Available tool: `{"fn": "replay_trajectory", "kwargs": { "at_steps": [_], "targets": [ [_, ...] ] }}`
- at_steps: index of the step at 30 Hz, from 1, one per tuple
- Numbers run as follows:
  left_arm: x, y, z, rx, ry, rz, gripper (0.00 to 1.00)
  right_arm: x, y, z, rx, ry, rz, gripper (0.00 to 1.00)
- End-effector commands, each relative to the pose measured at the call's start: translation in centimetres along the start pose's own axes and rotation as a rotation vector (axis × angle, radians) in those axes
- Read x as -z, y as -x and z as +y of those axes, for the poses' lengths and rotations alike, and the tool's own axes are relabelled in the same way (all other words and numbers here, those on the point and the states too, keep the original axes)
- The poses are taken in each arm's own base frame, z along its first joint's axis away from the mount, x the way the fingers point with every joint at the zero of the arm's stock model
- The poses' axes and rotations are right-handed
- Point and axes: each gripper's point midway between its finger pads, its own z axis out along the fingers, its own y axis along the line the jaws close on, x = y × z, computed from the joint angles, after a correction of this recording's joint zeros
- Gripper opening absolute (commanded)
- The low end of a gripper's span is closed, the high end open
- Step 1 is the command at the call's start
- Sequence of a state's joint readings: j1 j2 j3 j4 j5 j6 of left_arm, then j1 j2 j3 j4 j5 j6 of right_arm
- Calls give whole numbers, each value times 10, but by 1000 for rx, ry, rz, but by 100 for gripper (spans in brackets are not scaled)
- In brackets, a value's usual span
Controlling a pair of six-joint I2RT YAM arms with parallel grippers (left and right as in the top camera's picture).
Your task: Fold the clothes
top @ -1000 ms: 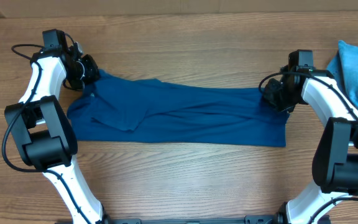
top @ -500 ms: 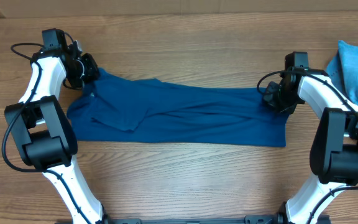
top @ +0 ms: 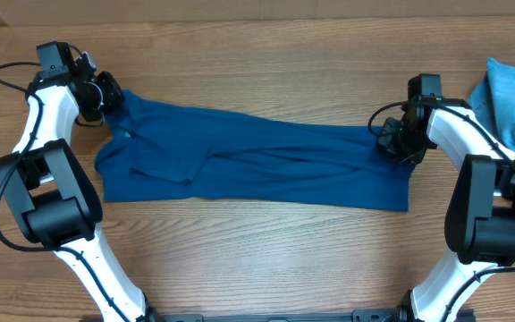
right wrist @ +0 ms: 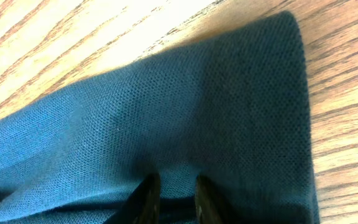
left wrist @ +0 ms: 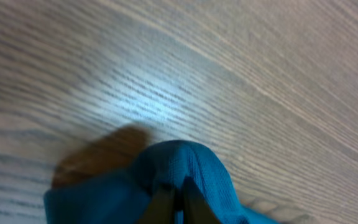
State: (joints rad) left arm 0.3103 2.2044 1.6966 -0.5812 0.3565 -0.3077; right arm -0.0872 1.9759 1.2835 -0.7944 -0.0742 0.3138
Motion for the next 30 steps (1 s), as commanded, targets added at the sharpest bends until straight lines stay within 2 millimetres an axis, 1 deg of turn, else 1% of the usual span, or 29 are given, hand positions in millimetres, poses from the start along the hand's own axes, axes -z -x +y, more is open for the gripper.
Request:
{"fn": "replay_trajectory", "kwargs": {
  "at_steps": [1, 5, 6, 7, 9, 11, 12, 14, 17, 19, 22, 23, 25, 30],
  "targets": [
    [8, 23, 12, -11, 16, -77, 11, -23, -9, -24, -4, -106, 44, 24],
    [12, 36, 14, 27, -9, -122, 14, -23, -9, -24, -4, -106, 42, 24],
    [13, 38, 14, 36, -18, -127, 18, -23, -9, -24, -4, -108, 43, 24],
    [14, 40, 13, 44, -32, -133, 26, -23, -9, -24, -4, -109, 42, 24],
    [16, 42, 9, 44, -76, -136, 35, -23, -8, -24, 2, -109, 41, 24],
    [18, 39, -4, 39, -166, -111, 44, -23, -8, -24, 20, -108, 39, 24],
    [19, 33, -13, 42, -216, -79, 46, -23, -7, -25, 20, -114, 35, 24],
    [19, 22, -18, 54, -245, -32, 47, -23, -6, -26, 21, -120, 30, 24],
    [14, -3, -22, 87, -229, 66, 47, -23, -5, -26, 20, -118, 27, 24],
    [11, -26, -31, 100, -216, 147, 47, -23, -5, -26, 20, -118, 28, 24],
    [7, -43, -45, 89, -212, 203, 47, -23, -6, -26, 20, -119, 30, 25],
    [5, -48, -51, 78, -214, 213, 47, -23, -6, -26, 20, -120, 32, 25],
    [2, -52, -56, 79, -196, 221, 47, -22, -6, -26, 20, -120, 32, 25],
    [-4, -54, -58, 80, -141, 208, 47, -22, -8, -27, 19, -122, 39, 25]
  ]
}}
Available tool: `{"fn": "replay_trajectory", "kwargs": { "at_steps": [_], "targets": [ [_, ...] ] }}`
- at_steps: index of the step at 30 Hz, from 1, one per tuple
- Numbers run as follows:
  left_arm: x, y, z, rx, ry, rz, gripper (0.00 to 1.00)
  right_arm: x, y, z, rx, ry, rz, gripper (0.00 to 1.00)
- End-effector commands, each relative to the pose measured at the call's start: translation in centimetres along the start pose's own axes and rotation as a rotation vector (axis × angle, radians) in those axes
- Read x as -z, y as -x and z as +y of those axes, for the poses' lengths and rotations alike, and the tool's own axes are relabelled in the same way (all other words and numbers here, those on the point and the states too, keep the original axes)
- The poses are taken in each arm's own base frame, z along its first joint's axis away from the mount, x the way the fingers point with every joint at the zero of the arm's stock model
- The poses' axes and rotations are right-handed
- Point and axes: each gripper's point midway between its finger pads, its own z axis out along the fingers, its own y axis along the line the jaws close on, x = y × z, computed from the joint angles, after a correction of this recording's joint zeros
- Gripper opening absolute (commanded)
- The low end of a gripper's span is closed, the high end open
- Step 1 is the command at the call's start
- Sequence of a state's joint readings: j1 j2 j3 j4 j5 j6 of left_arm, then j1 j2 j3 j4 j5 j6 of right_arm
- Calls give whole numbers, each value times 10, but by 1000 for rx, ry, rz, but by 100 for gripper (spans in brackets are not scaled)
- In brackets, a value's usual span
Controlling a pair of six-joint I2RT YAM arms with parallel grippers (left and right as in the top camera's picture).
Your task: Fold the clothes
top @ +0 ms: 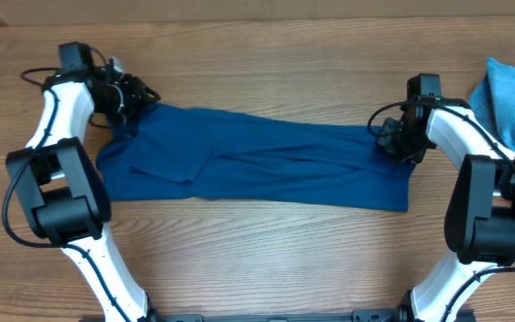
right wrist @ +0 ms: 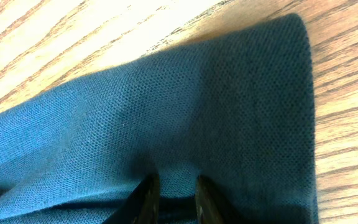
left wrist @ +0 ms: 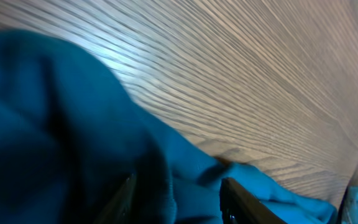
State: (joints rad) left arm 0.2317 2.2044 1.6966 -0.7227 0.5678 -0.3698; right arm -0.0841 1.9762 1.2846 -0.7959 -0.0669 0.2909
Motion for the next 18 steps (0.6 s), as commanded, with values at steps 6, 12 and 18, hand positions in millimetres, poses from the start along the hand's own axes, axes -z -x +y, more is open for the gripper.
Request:
{"fn": "replay_trajectory", "kwargs": {
  "at_steps": [6, 12, 18],
  "targets": [
    [2, 14, 2, 7, 42, -59, 26, -23, -9, -26, -6, -116, 44, 25],
    [10, 27, 22, 42, 94, -109, 4, -23, -10, -27, -7, -117, 48, 25],
    [28, 34, 63, 122, 204, -143, 4, -22, -10, -27, -6, -117, 47, 25]
  ]
}}
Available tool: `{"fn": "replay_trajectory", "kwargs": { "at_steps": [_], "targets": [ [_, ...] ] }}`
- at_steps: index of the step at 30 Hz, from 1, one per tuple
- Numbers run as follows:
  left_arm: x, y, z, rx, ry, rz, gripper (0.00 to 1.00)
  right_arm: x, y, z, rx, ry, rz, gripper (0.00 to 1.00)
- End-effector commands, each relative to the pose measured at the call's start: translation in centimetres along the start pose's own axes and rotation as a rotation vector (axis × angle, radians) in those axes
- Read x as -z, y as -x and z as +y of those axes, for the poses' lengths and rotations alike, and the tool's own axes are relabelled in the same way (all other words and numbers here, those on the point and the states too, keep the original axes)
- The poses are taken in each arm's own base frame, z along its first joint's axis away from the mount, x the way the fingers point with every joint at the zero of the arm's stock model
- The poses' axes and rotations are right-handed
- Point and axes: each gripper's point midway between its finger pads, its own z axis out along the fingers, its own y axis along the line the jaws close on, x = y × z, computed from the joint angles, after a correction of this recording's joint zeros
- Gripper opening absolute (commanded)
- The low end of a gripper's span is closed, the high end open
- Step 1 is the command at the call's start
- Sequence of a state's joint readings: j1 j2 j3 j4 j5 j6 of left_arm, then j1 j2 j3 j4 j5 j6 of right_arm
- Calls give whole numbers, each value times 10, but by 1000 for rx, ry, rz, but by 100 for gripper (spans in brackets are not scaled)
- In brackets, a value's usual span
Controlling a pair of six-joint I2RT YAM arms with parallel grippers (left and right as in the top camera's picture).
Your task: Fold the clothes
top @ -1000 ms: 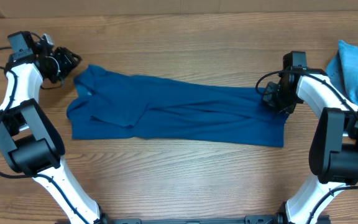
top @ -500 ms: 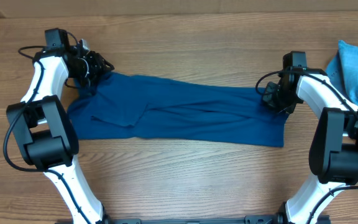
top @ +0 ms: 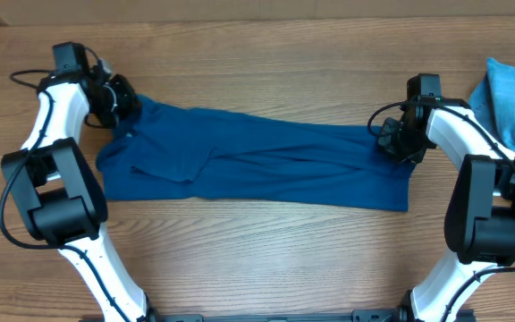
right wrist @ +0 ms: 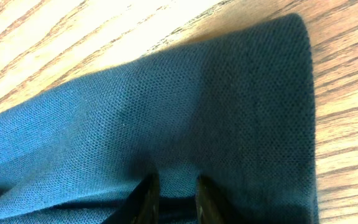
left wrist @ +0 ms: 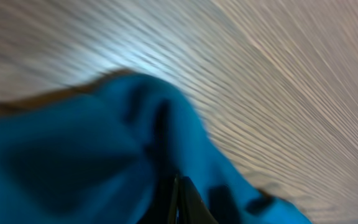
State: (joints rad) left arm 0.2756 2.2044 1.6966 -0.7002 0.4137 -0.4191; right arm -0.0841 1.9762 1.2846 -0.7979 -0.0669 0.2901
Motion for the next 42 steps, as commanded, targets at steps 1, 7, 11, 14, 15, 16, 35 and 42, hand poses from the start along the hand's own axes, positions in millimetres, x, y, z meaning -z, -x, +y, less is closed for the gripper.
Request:
{"fn": "replay_trajectory", "kwargs": {
  "at_steps": [1, 7, 11, 14, 15, 16, 35, 42],
  "targets": [
    [11, 14, 29, 55, 73, -42, 4, -23, -9, -27, -8, -116, 44, 25],
    [14, 10, 26, 61, 19, -6, 12, -23, -9, -26, -7, -115, 42, 25],
    [9, -2, 3, 40, -54, 40, 37, -23, -9, -26, -7, -115, 44, 25],
    [3, -10, -10, 9, -60, 55, 41, -22, -10, -27, -7, -117, 47, 25],
    [1, -13, -15, -6, -60, 61, 42, -23, -10, -27, -7, -118, 49, 25],
    [-1, -16, -19, -20, -57, 66, 44, -22, -10, -27, -8, -117, 49, 25],
    [-24, -37, -6, -29, 93, 61, 29, -22, -12, -27, -8, -121, 57, 25],
    [-22, -22, -6, -34, 75, 13, 4, -22, -14, -28, -8, -123, 63, 25]
  ]
}}
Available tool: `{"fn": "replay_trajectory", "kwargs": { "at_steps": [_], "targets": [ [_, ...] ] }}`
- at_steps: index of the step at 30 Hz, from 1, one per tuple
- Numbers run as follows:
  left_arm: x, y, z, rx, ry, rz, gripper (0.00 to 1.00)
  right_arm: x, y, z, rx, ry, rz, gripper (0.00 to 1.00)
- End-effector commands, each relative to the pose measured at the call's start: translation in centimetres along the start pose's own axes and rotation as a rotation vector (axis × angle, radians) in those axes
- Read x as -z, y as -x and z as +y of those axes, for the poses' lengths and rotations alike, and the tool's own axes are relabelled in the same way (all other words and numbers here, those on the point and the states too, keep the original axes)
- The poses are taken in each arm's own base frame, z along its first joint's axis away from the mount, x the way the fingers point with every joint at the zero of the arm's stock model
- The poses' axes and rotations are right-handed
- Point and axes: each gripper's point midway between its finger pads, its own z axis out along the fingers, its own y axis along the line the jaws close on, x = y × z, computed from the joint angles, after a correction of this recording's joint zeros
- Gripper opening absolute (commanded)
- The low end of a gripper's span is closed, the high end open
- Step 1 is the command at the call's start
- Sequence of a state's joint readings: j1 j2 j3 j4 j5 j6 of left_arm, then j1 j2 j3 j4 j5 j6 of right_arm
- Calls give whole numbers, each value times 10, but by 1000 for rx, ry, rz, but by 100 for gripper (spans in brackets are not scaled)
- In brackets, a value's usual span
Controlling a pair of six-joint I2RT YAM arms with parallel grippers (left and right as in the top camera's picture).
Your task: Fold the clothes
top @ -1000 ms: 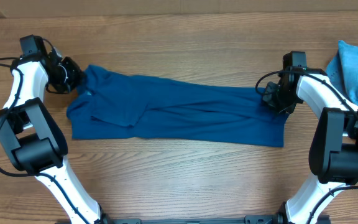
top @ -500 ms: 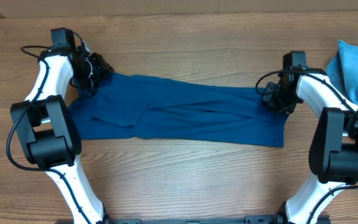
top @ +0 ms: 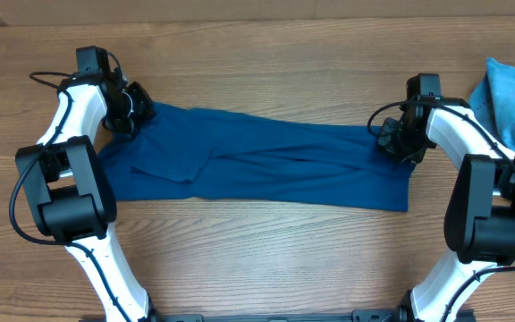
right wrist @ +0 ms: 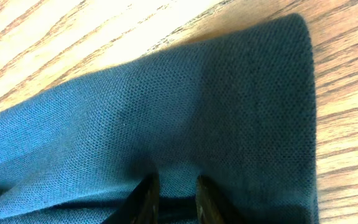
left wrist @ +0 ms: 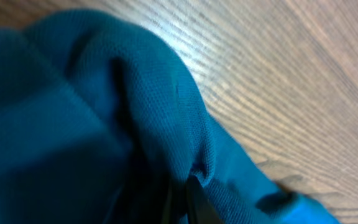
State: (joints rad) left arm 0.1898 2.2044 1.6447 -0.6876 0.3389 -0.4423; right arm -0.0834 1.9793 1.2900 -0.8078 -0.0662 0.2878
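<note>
A dark blue garment [top: 266,165] lies spread lengthwise across the wooden table [top: 257,259]. My left gripper [top: 132,109] is at its upper left corner. In the left wrist view its fingers [left wrist: 191,200] are shut on a raised fold of the blue cloth [left wrist: 73,112]. My right gripper [top: 392,141] is at the garment's upper right end. In the right wrist view it [right wrist: 176,190] pinches the cloth [right wrist: 216,106] just inside the hemmed edge, its fingers a little apart with fabric bunched between them.
A light blue cloth [top: 512,98] is heaped at the table's right edge, close behind my right arm. Bare wood shows in front of and behind the garment.
My left gripper, still shut on the corner fold, has moved a little to the right and toward the garment. The right gripper and the rest of the cloth look unchanged.
My left gripper first held a fold at the far left corner. Then it stood further right with its fingers apart over the cloth. Then it was shut on cloth again, and now sits slightly further right. The right gripper held its end throughout.
</note>
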Motion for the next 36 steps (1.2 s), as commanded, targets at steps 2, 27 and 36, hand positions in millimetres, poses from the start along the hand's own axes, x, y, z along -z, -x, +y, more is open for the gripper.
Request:
{"fn": "replay_trajectory", "kwargs": {
  "at_steps": [2, 27, 36],
  "targets": [
    [4, 17, 9, 11, -6, -55, 4, -22, -13, -28, -11, -120, 58, 25],
    [32, 44, 53, 79, -77, -87, 53, -22, -12, -28, -10, -119, 52, 25],
    [72, 42, 15, 79, -400, -31, 44, -9, 12, -39, -19, -182, -26, 34]
  ]
}}
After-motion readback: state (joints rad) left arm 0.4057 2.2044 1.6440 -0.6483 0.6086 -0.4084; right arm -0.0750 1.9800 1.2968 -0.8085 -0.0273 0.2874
